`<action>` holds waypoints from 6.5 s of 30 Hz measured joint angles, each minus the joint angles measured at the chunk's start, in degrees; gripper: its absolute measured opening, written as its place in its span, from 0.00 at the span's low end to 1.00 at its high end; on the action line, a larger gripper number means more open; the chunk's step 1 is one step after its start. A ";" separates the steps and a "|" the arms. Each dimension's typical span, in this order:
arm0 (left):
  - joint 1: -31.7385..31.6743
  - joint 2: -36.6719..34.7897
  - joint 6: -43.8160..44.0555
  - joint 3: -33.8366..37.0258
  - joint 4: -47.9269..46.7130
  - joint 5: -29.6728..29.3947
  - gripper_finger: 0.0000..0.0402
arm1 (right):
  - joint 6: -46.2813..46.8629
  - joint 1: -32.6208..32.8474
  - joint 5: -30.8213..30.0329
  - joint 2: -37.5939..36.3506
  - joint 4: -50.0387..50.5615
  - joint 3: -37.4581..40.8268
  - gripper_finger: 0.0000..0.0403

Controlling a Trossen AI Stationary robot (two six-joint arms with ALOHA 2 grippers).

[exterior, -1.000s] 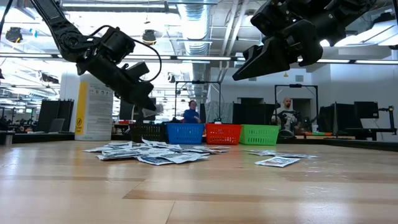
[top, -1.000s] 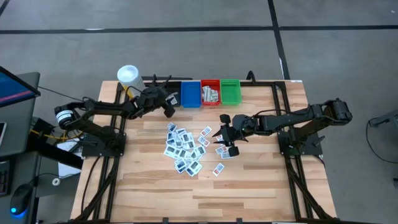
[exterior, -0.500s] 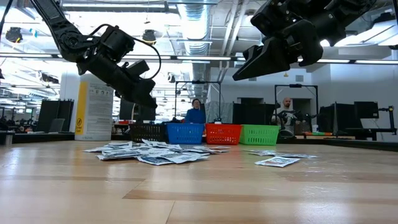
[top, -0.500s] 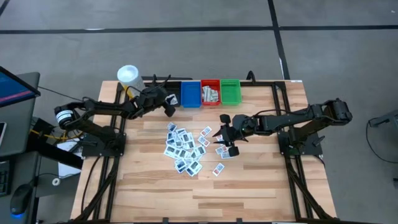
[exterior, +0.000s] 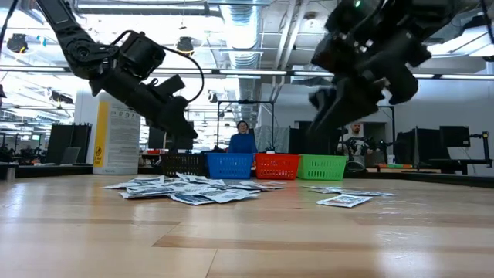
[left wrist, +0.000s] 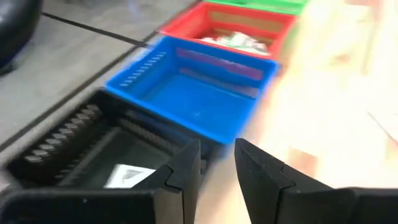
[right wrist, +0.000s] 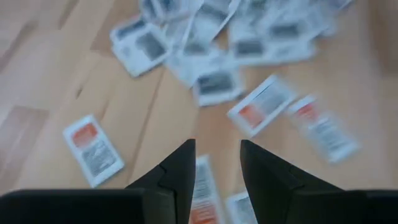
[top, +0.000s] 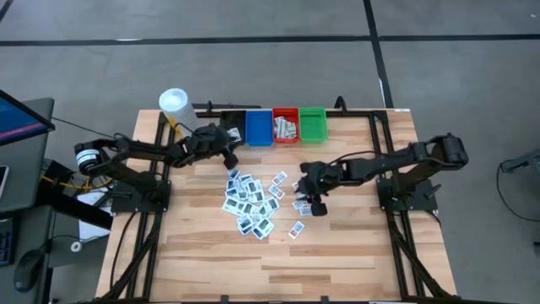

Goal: Pick & Place First Aid Supplies
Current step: Put the orange ointment pack into the black bin

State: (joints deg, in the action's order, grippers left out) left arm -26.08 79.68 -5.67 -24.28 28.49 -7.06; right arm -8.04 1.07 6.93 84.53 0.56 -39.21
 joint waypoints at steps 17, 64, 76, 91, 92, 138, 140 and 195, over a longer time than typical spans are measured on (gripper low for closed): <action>8.58 0.00 0.16 0.51 6.38 1.24 0.25 | 4.40 5.61 4.09 8.74 1.20 0.13 0.30; 8.89 0.00 0.14 0.53 6.56 1.19 0.25 | 0.74 5.54 -0.03 5.30 3.94 0.59 0.00; 8.93 0.00 0.14 0.70 6.71 1.19 0.25 | 11.70 6.84 -5.52 -2.16 14.86 0.28 0.02; 10.03 0.00 0.16 0.70 6.73 1.19 0.25 | 24.66 6.79 -5.02 8.37 14.45 -0.14 0.21; 10.07 0.00 0.16 0.70 6.73 1.20 0.25 | 24.64 6.79 -4.87 9.13 14.21 -0.16 0.21; 10.05 -0.02 -0.31 0.70 7.43 1.19 0.25 | 6.03 7.98 -6.59 1.33 14.28 -3.22 0.00; 10.04 -0.17 -1.71 0.70 7.89 1.19 0.25 | 3.52 7.68 -6.98 0.06 14.25 -3.40 0.00; 18.09 -0.81 3.69 -3.04 18.57 2.58 0.49 | -19.31 -4.37 -21.58 0.22 -7.49 -6.59 0.00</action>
State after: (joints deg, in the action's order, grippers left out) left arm -7.98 78.87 -1.98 -27.32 47.05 -4.48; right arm -27.35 -3.30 -14.65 84.75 -6.93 -45.80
